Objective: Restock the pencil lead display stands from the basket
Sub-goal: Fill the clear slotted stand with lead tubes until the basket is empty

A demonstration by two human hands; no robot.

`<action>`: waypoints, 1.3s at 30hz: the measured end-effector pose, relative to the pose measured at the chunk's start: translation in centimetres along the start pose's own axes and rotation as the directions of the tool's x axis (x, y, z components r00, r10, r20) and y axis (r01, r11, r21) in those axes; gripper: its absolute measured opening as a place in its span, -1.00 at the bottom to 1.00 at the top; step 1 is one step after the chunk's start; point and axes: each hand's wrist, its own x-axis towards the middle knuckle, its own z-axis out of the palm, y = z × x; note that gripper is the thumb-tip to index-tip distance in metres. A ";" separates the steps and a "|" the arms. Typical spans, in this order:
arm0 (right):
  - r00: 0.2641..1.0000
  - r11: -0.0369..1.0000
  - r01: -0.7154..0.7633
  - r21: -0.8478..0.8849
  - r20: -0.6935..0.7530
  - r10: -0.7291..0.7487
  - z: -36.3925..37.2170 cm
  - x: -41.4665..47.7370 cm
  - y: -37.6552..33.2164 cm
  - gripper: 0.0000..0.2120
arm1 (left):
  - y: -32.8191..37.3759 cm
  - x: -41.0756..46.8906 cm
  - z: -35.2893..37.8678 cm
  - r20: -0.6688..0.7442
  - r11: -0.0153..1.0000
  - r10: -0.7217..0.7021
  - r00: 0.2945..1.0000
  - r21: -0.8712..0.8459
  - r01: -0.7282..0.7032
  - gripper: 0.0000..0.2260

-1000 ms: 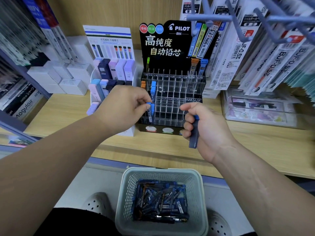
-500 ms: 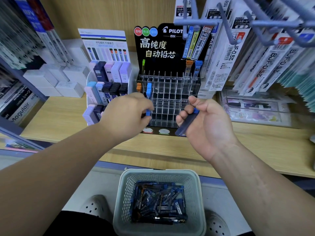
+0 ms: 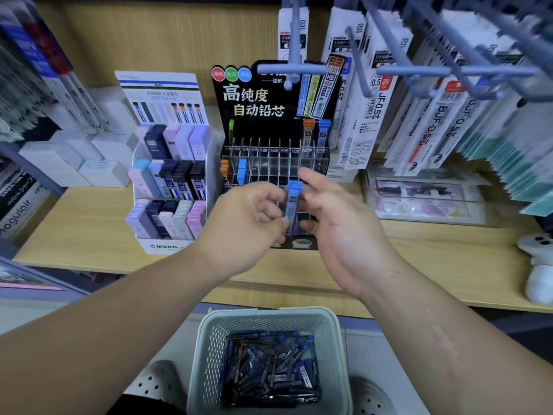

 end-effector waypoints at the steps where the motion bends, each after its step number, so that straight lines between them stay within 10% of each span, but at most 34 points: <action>1: 0.999 0.997 0.023 -0.072 -0.026 -0.025 -0.3 -0.2 -0.1 -0.66 | 0.1 0.1 0.0 0.020 0.999 -0.015 1.000 -0.032 0.016 -0.71; 5: 0.980 0.950 0.158 -0.269 -0.072 -0.184 -1.4 -0.5 0.3 -0.85 | 1.0 -0.1 0.6 0.152 0.999 0.020 0.988 -0.037 -0.015 -0.52; 16: 0.978 0.991 0.060 -0.119 -0.191 -0.082 -4.7 0.4 -1.5 -0.89 | 2.8 2.4 1.2 -0.057 0.987 0.087 0.995 -0.132 -0.094 -0.89; 28: 0.971 0.925 -0.211 -0.315 -0.175 0.162 -6.1 1.3 1.5 -0.92 | 5.0 10.7 2.1 -0.234 0.901 0.401 0.886 0.278 -0.334 -0.84; 39: 0.978 0.889 -0.193 -0.416 -0.158 0.139 -5.6 1.7 2.3 -0.80 | 4.1 12.1 2.2 -0.085 0.643 0.603 0.793 0.640 -0.421 -0.90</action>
